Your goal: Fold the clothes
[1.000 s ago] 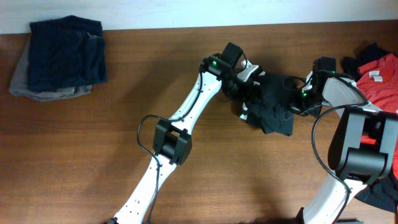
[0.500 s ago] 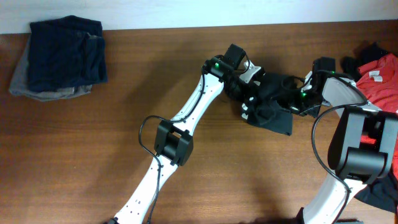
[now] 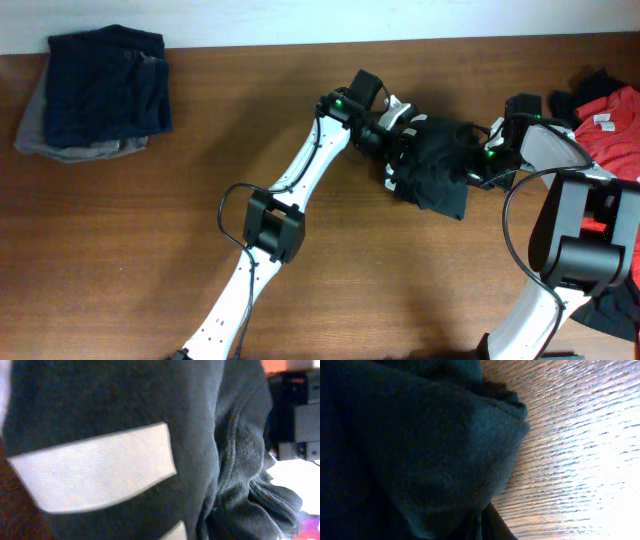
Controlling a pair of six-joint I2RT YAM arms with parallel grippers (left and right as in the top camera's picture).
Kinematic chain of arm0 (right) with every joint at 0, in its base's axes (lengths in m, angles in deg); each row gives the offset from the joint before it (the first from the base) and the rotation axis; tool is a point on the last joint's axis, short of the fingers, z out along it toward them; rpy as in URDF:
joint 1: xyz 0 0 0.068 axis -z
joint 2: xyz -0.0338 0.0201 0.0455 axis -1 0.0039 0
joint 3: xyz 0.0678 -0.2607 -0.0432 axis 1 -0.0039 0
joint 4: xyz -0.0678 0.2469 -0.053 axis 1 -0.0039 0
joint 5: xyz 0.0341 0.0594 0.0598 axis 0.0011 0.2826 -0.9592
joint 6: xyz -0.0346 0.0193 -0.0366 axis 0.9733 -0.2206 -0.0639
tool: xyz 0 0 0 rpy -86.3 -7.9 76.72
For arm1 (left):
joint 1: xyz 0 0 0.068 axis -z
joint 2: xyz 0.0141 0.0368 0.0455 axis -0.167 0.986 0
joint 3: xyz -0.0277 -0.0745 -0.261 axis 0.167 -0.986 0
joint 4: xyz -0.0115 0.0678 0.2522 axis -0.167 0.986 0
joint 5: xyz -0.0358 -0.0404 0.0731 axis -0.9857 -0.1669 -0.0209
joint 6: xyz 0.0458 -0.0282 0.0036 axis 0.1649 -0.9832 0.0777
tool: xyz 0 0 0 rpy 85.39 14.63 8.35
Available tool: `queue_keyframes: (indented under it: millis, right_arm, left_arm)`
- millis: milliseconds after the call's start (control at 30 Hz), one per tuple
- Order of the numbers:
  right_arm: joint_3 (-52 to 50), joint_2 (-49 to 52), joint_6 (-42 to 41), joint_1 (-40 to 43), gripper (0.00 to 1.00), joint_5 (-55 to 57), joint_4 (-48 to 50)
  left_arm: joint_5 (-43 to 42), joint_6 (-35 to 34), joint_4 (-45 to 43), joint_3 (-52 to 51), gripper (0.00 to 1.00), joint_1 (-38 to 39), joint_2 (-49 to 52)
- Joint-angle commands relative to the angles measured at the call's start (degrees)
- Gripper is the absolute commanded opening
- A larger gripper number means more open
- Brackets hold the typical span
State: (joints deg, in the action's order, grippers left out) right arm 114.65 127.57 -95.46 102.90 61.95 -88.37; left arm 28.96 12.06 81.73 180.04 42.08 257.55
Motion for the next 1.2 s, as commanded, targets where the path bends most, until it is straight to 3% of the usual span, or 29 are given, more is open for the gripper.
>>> queue_keyframes:
  millis: [0,267,367,500,533,567,600,633,667,1000,1033,1133,1167]
  right_arm:
    - [0.4,1.5,-0.4,0.4,0.11,-3.8,0.0]
    - [0.4,1.5,-0.3,0.4,0.11,-6.1,0.0]
    - [0.4,1.5,-0.3,0.4,0.11,-7.7,0.1]
    - [0.4,1.5,-0.2,0.4,0.11,-8.6,0.0]
    - [0.4,1.5,-0.2,0.4,0.11,-8.6,0.0]
    - [0.4,1.5,-0.2,0.5,0.11,-8.6,-0.2]
    - [0.4,1.5,-0.2,0.5,0.11,-8.6,-0.2]
    - [0.4,1.5,-0.2,0.5,0.11,-8.6,-0.2]
    - [0.4,1.5,-0.2,0.5,0.11,-8.6,-0.2]
    - [0.5,1.5,-0.3,0.5,0.13,-8.3,-0.3]
    - [0.5,1.5,-0.2,0.7,0.15,-8.3,-0.3]
    - [0.5,1.5,-0.3,2.0,0.48,-7.2,-0.6]
    - [0.5,1.5,-0.3,2.5,0.64,-6.8,-0.8]
  left_arm:
    - [-5.4,1.0,-0.3,-0.6,0.99,1.9,1.0]
    - [-4.4,1.0,-0.6,-0.6,0.99,4.9,1.1]
    - [0.2,0.2,-1.3,-0.6,0.90,5.7,1.7]
    - [2.6,-3.0,-1.9,-0.7,0.89,6.7,2.6]
    - [2.6,-3.0,-1.9,-0.7,0.75,6.6,2.6]
    - [2.6,-3.0,-2.1,-0.7,0.55,6.6,2.6]
    - [2.6,-3.0,-2.5,-0.7,0.16,6.5,2.6]
    - [2.3,-3.0,-2.8,-0.7,0.05,6.5,2.6]
    - [2.3,-3.0,-3.1,-0.7,0.00,6.5,2.6]
    - [-2.2,-1.3,-4.7,-0.7,0.00,3.1,2.5]
    - [-2.2,-1.3,-4.7,-0.7,0.00,2.2,2.5]
    - [-2.1,-0.6,-4.7,1.2,0.00,-1.9,2.3]
    - [-2.1,-0.4,-4.7,2.1,0.00,-3.1,2.3]
